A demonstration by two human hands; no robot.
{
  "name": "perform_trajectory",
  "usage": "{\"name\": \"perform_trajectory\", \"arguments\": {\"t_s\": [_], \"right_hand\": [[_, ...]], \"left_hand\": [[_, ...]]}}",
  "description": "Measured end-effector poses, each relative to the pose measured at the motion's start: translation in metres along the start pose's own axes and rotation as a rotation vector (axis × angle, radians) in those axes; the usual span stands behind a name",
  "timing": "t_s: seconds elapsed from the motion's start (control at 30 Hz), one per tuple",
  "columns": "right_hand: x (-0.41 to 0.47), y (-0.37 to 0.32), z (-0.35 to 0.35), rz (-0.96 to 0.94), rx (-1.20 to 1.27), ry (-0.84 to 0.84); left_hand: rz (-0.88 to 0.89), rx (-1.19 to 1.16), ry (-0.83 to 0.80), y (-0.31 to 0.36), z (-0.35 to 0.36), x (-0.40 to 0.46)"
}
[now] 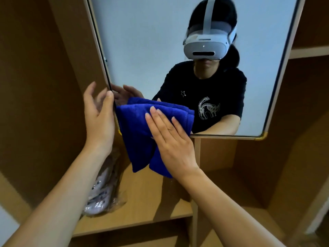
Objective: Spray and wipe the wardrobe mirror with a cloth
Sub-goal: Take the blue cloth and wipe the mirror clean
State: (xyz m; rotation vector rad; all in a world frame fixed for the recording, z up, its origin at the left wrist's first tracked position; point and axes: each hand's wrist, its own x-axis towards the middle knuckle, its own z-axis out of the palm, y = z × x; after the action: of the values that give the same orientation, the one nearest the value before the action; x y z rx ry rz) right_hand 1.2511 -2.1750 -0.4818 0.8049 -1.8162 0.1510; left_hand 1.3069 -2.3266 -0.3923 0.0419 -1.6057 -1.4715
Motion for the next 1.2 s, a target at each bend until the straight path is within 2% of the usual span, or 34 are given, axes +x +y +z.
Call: {"name": "perform_trajectory", "arguments": {"t_s": [0.2,0.33,0.5,0.63,0.77,0.87,1.03,1.13,1.2], "right_hand": [[-0.002,0.007,-0.009,0.036,0.100,-0.025],[-0.001,0.005,-0.013,0.098,0.176,0.002],[0.001,-0.001,-0.020,0.165,0.267,0.000],[-0.004,-0.004,-0.025,0.168,0.325,-0.089],[-0.015,-0.011,-0.037,0.205,0.420,-0.198],[-0.021,-0.019,-0.046,0.248,0.412,-0.247],[-0.021,-0.032,-0.051,0.245,0.110,-0.312],[-0.018,-0.039,-0.056,0.200,-0.028,-0.369],[-0.017,-0.042,-0.060,0.187,-0.036,-0.398]], "left_hand": [[-0.251,0.086,-0.116,-0.023,-0.018,-0.045],[-0.368,0.047,-0.189,-0.024,-0.016,-0.084],[-0.321,0.135,-0.207,-0.026,-0.009,-0.097],[-0.353,0.000,-0.342,-0.019,-0.011,-0.095],[-0.470,-0.224,-0.360,-0.010,-0.010,-0.102],[-0.418,-0.198,-0.331,-0.006,-0.009,-0.111],[-0.185,-0.025,-0.271,-0.004,-0.005,-0.117],[-0.149,0.026,-0.242,-0.001,-0.002,-0.114],[-0.169,0.038,-0.215,-0.002,-0.002,-0.111]]}}
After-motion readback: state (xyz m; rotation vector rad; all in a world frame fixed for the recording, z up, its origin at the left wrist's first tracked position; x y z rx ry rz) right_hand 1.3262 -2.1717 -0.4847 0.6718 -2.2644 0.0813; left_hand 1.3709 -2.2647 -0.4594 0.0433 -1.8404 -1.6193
